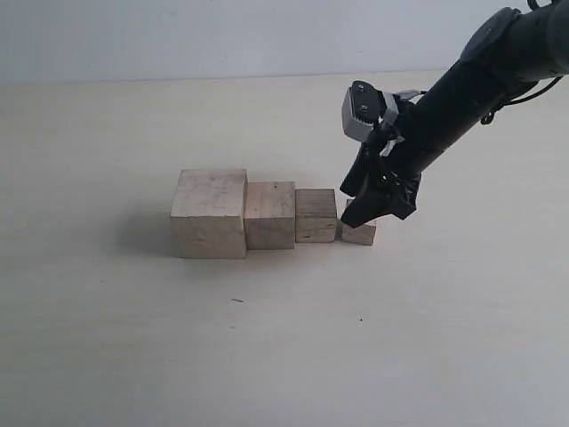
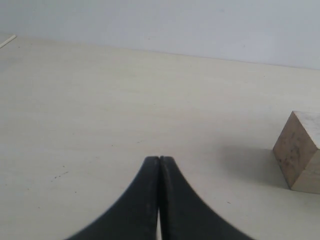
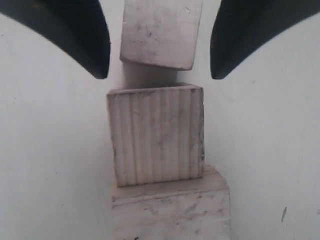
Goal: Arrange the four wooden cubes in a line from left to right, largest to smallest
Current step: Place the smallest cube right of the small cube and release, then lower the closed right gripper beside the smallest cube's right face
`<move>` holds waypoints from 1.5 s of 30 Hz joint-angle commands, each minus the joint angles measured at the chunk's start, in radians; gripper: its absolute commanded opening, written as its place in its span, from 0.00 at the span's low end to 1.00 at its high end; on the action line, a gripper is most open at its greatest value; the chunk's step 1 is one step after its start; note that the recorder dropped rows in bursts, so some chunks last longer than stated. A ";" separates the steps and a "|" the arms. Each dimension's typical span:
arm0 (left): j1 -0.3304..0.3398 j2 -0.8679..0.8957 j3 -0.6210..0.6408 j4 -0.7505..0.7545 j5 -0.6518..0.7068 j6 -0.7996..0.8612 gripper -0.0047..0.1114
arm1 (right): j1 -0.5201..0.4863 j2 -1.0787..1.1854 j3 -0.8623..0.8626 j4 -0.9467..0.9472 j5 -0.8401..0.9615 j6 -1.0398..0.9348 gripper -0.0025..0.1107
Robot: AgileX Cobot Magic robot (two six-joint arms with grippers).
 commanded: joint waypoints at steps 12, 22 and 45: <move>-0.007 -0.005 0.003 0.002 -0.009 0.000 0.04 | -0.004 -0.170 -0.001 -0.234 -0.001 0.486 0.59; -0.007 -0.005 0.003 0.002 -0.009 0.000 0.04 | -0.004 -0.129 -0.001 -0.382 -0.001 0.917 0.04; -0.007 -0.005 0.003 0.002 -0.009 0.000 0.04 | -0.004 -0.001 -0.001 -0.296 -0.015 1.117 0.02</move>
